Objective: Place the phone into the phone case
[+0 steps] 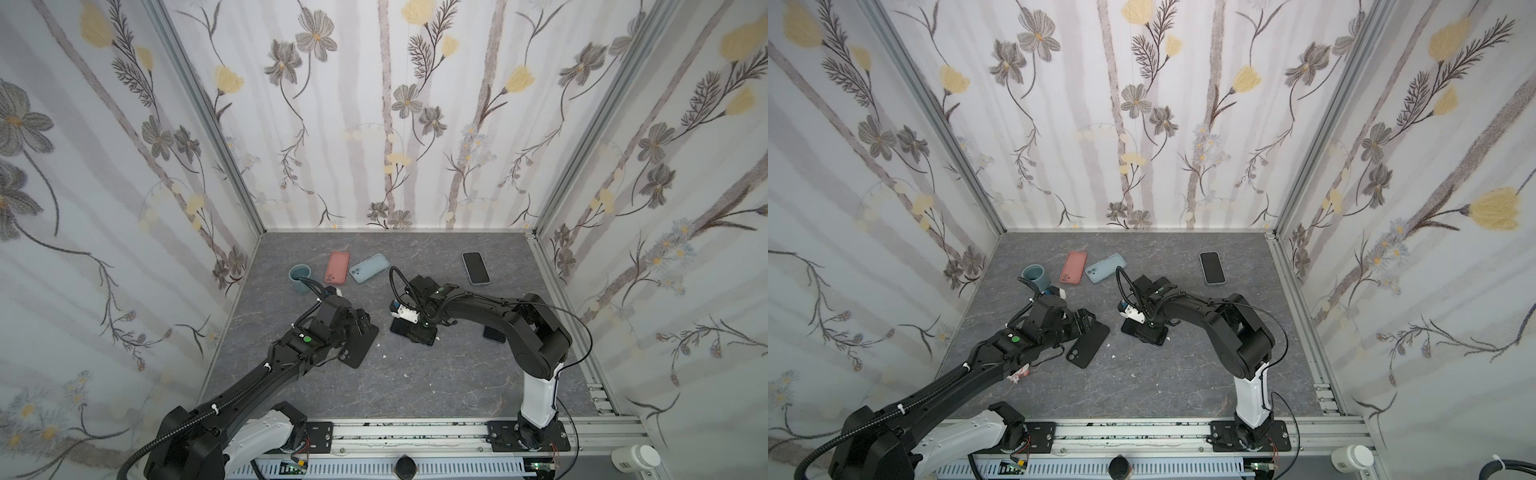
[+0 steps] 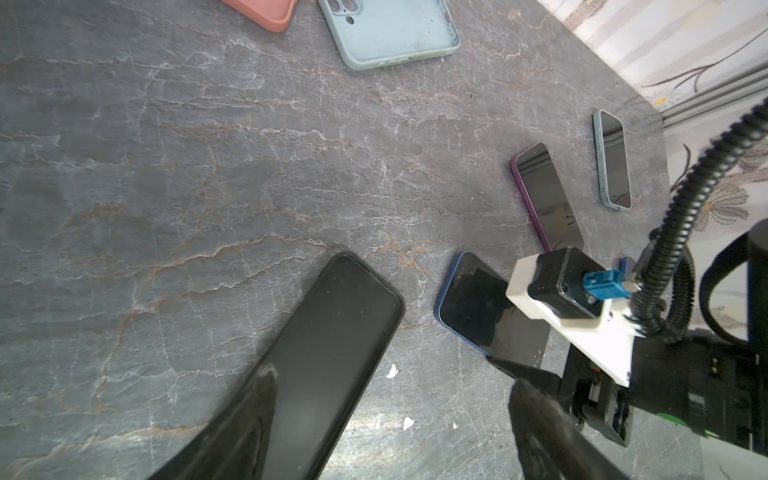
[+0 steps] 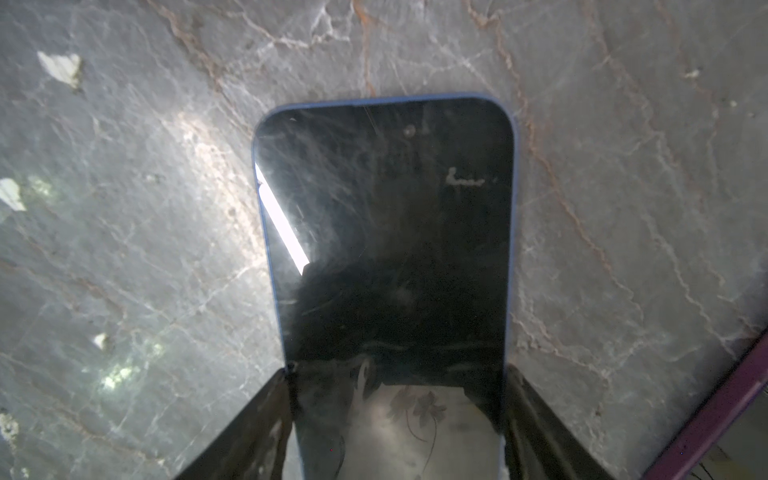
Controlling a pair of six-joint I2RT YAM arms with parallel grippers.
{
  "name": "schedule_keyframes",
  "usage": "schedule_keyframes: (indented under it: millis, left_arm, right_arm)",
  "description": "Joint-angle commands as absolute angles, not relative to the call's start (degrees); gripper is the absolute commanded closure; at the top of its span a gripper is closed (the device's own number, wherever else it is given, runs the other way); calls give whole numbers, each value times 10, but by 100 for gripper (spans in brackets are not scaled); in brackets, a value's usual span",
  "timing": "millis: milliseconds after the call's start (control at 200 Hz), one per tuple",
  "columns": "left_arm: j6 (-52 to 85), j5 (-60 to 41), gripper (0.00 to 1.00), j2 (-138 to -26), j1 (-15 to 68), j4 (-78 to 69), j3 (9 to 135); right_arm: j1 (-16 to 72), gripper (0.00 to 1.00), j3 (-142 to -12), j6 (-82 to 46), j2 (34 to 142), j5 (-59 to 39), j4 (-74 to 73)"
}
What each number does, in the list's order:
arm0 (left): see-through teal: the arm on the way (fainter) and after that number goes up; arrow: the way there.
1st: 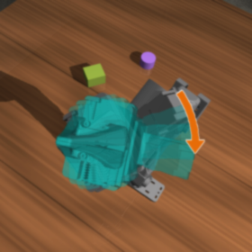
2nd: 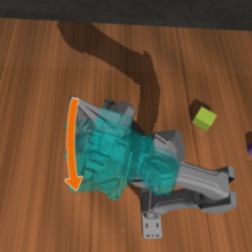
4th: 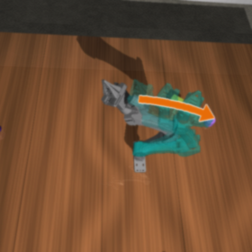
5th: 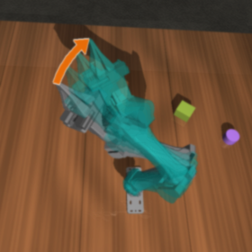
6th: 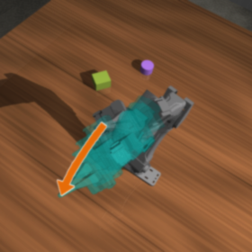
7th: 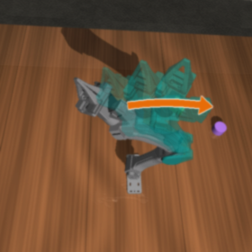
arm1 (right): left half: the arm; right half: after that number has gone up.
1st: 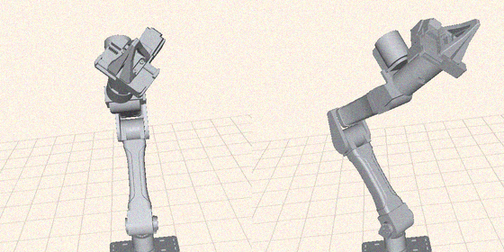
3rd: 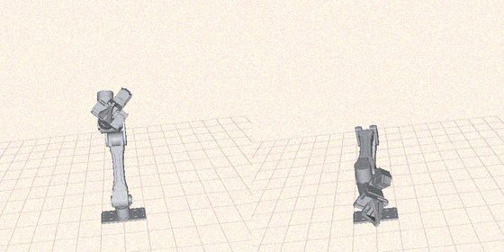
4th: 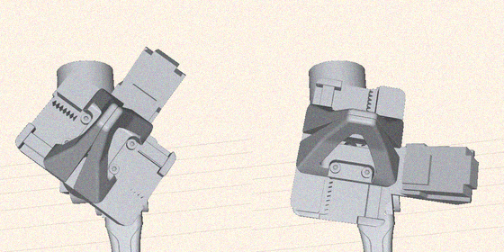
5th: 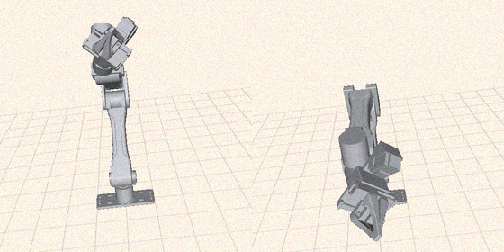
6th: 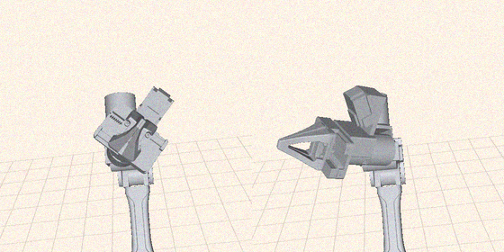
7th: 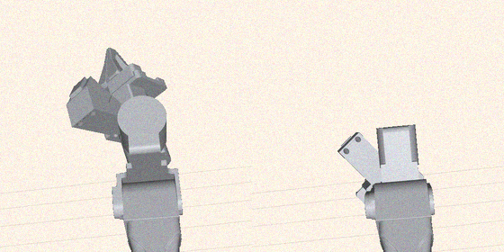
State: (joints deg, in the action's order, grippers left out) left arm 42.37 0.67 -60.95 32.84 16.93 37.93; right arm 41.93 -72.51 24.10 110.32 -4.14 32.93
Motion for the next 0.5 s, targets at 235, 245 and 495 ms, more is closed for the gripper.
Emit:
schedule_keyframes:
  millis: [235, 245, 495]
  left_arm:
    - [412, -41, 12, -649, 326, 171, 413]
    - [411, -43, 13, -650, 326, 170, 414]
    - [411, -83, 12, -678, 322, 164, 448]
  right_arm:
    - [419, 43, -711, 245, 1065, -53, 335]
    - [419, 43, -711, 245, 1065, -52, 336]
    - [419, 44, -705, 240, 1041, -58, 333]
